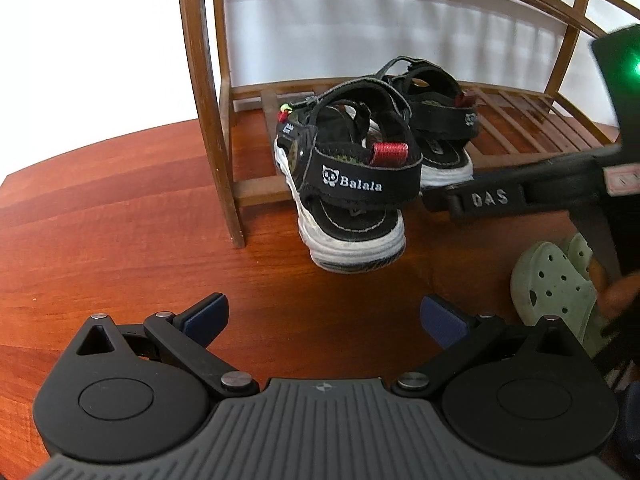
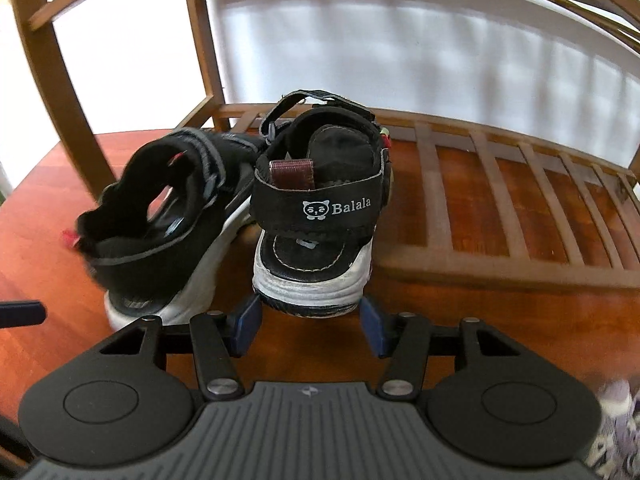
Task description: Organize scattered shoes
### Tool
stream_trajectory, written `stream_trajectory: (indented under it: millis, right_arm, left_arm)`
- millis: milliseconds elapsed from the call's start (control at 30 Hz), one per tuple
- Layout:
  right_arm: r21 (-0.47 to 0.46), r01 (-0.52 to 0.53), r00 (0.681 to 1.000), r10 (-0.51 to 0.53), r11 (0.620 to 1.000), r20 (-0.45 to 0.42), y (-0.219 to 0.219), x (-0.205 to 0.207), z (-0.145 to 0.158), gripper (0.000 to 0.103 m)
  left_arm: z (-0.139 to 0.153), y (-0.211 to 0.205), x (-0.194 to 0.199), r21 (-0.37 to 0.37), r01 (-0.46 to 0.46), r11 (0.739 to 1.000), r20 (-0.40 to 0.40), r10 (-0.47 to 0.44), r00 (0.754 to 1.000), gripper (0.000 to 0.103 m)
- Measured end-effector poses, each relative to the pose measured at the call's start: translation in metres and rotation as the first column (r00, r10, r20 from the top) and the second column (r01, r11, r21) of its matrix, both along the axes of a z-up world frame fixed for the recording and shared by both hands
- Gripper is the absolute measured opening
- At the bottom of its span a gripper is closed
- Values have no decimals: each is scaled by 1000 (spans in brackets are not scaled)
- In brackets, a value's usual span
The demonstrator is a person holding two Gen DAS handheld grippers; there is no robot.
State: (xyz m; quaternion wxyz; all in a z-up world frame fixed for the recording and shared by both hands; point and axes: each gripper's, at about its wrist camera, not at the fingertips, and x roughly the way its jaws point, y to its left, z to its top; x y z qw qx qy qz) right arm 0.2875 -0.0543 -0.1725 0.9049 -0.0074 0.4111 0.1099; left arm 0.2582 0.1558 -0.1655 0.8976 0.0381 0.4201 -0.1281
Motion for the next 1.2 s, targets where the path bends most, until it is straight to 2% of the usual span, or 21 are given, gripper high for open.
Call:
stream_trajectory:
  millis: [267, 467, 600, 733, 833, 900, 967, 1200]
  right_arm:
    - [-5, -2, 1000, 2, 1000, 5, 1, 32, -2, 60]
    - [2, -10, 1000, 10, 1000, -2, -1, 35, 0, 61]
    - [11, -18, 1000, 18, 1000, -15, -9, 18, 9, 61]
    - [12, -12, 1000, 12, 1000, -14, -19, -7, 21, 61]
    - [15, 4, 1000, -4, 1000, -13, -30, -26, 30, 61]
    - [12, 17, 1000, -17, 1000, -13, -37, -39, 34, 61]
    - [5, 29, 1000, -29, 1000, -11, -45, -52, 39, 62]
    - [2, 69, 997, -69, 998, -20, -67, -79, 45, 64]
  left_arm:
    - [0, 2, 4, -12, -37, 999, 2, 37, 999, 103]
    - [5, -2, 4, -4, -49, 999, 30, 49, 998, 103]
    - [8, -7, 6, -12, -55, 998, 42, 56, 998, 100]
    - [10, -12, 3, -9, -69, 998, 56, 69, 996, 88]
    - [9, -14, 1, -30, -82, 996, 44, 83, 996, 75]
    - [8, -15, 1, -44, -89, 995, 30, 91, 995, 56]
    - [6, -17, 4, -58, -96, 994, 16, 97, 995, 47]
    - [1, -25, 8, -82, -113, 990, -3, 113, 994, 39]
